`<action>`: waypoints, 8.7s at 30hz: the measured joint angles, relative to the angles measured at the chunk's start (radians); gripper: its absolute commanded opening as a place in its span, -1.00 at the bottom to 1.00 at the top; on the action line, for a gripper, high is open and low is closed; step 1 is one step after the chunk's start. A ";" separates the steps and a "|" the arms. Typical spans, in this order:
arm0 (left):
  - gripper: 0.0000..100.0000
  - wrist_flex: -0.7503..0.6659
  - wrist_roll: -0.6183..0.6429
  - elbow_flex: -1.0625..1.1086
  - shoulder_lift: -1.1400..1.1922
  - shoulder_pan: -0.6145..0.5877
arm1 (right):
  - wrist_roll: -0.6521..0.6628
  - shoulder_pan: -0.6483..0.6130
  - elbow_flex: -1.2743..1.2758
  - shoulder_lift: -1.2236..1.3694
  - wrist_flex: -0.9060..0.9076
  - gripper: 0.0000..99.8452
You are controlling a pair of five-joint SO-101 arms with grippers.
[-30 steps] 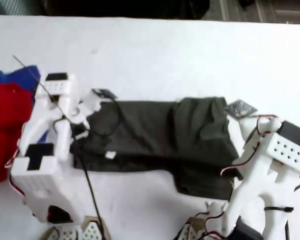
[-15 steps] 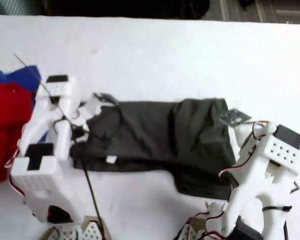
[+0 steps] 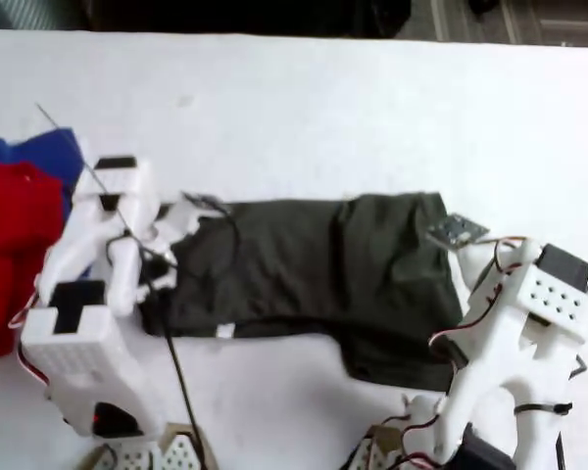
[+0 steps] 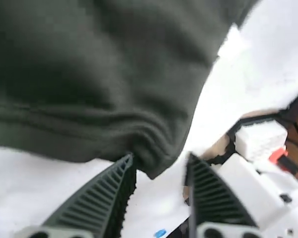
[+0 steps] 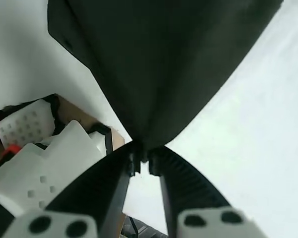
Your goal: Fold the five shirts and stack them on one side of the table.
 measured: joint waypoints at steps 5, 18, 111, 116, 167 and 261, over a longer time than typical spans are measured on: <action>-0.53 0.006 0.043 -0.034 -0.002 0.000 | 0.012 0.021 0.000 0.000 0.000 -0.39; -0.48 0.012 0.071 -0.035 -0.414 -0.002 | 0.012 0.025 -0.281 0.000 0.011 -0.45; -0.95 -0.311 0.483 -0.018 -0.512 0.284 | -0.600 -0.425 -0.307 0.046 -0.420 -0.96; -0.95 -0.287 0.482 -0.018 -0.512 0.390 | -0.709 -0.359 -0.307 -0.232 -0.348 -0.96; -0.57 -0.123 0.549 -1.122 0.594 1.208 | -1.002 -0.870 -0.509 -0.890 -0.400 -0.96; -0.95 -0.084 0.526 -1.316 0.632 0.936 | -1.002 -0.868 -0.509 -0.890 -0.397 -0.96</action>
